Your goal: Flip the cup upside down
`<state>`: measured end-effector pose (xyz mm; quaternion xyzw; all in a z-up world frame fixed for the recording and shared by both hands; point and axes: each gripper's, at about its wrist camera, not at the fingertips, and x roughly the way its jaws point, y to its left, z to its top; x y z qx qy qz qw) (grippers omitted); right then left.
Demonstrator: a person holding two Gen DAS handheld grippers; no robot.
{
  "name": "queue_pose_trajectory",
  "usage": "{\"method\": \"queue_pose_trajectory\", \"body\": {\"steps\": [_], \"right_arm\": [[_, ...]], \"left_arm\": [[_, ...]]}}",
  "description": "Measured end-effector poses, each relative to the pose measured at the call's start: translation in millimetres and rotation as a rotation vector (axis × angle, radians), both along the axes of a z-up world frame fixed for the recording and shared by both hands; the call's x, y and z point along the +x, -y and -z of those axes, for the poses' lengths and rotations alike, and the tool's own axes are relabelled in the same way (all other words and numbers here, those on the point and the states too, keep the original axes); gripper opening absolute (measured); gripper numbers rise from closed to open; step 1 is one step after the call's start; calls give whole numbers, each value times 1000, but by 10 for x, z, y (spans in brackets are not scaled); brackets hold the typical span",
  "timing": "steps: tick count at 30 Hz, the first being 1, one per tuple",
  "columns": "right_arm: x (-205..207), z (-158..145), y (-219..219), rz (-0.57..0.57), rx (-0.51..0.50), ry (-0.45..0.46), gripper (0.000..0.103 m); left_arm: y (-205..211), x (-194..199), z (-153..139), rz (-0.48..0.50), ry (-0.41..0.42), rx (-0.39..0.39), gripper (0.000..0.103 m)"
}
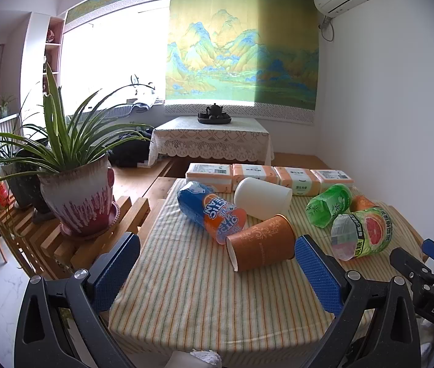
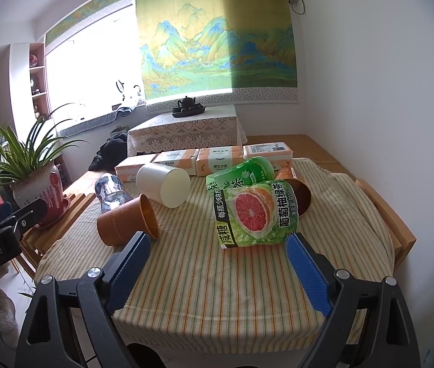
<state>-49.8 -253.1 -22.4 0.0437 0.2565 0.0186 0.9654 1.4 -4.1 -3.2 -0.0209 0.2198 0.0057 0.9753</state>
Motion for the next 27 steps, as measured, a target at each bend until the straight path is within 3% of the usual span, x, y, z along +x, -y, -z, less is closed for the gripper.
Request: {"method": "queue_pose_trajectory", "body": {"steps": [27], "right_arm": [[127, 27, -73, -11, -7, -12, 88]], "left_arm": [[-45, 106, 48, -8, -7, 4, 102]]}}
